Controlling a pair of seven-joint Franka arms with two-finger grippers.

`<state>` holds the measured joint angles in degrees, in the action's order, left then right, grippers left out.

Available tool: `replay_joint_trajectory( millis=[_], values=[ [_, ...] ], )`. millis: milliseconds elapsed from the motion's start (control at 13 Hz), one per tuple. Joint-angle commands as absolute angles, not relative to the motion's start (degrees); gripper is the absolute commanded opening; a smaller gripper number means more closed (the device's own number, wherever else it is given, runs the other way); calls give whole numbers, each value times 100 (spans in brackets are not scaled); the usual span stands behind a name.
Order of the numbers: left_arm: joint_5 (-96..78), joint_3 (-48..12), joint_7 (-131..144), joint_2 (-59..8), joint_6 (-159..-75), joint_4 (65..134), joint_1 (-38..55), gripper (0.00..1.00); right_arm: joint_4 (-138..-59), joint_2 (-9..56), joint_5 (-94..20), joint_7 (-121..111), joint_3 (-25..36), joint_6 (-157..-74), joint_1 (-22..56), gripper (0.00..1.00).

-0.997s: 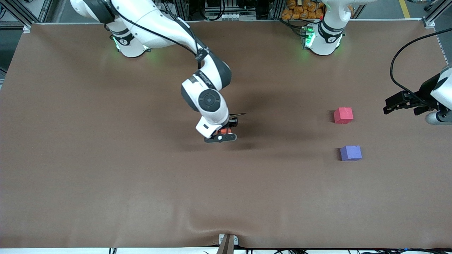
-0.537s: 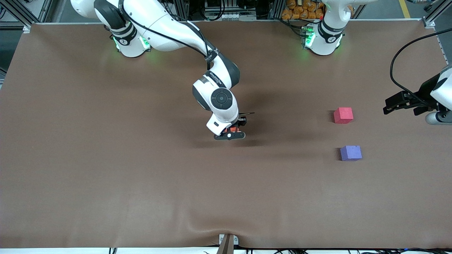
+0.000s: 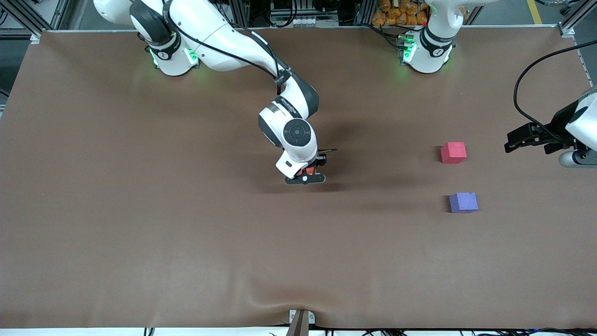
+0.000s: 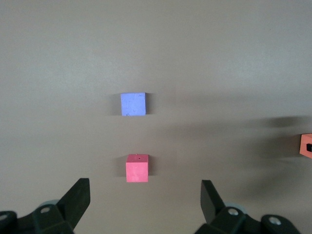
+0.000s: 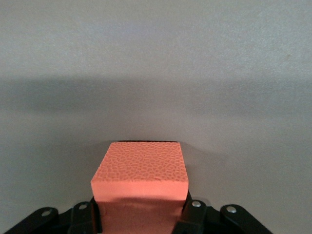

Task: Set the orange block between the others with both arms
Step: 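Lower the orange cube onto the table middle with the right gripper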

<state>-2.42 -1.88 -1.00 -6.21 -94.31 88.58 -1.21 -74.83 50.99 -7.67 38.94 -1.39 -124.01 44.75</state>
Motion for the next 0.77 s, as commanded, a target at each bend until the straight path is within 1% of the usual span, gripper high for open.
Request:
replay_joint_trajectory(
  millis=[0,77,153,230,307,537,690],
  values=[
    [-378,-193,-176,-642,-9343,8780,-158,100,-7286,5273,-809,3990,-79,-12384,4535,5],
    [-378,-193,-176,-642,-9343,8780,-158,100,-7286,5273,-817,3990,-79,-12375,4526,11],
    [-378,-193,-176,-642,-9343,8772,-150,100,-7286,5265,-817,3990,-79,-12375,4518,24],
    [-378,-193,-176,-642,-9343,8780,-149,100,-7286,5256,-826,4016,-79,-12375,4518,59],
    [-378,-193,-176,-642,-9343,8780,-149,100,-7286,5238,-835,4165,-79,-12366,4474,100],
    [-378,-193,-176,-642,-9343,8763,-149,100,-7277,5054,-826,4298,-70,-12305,4430,100],
    [-378,-193,-176,-642,-9343,8763,-149,100,-7277,4896,-844,4219,-70,-12296,4255,100]
  ],
)
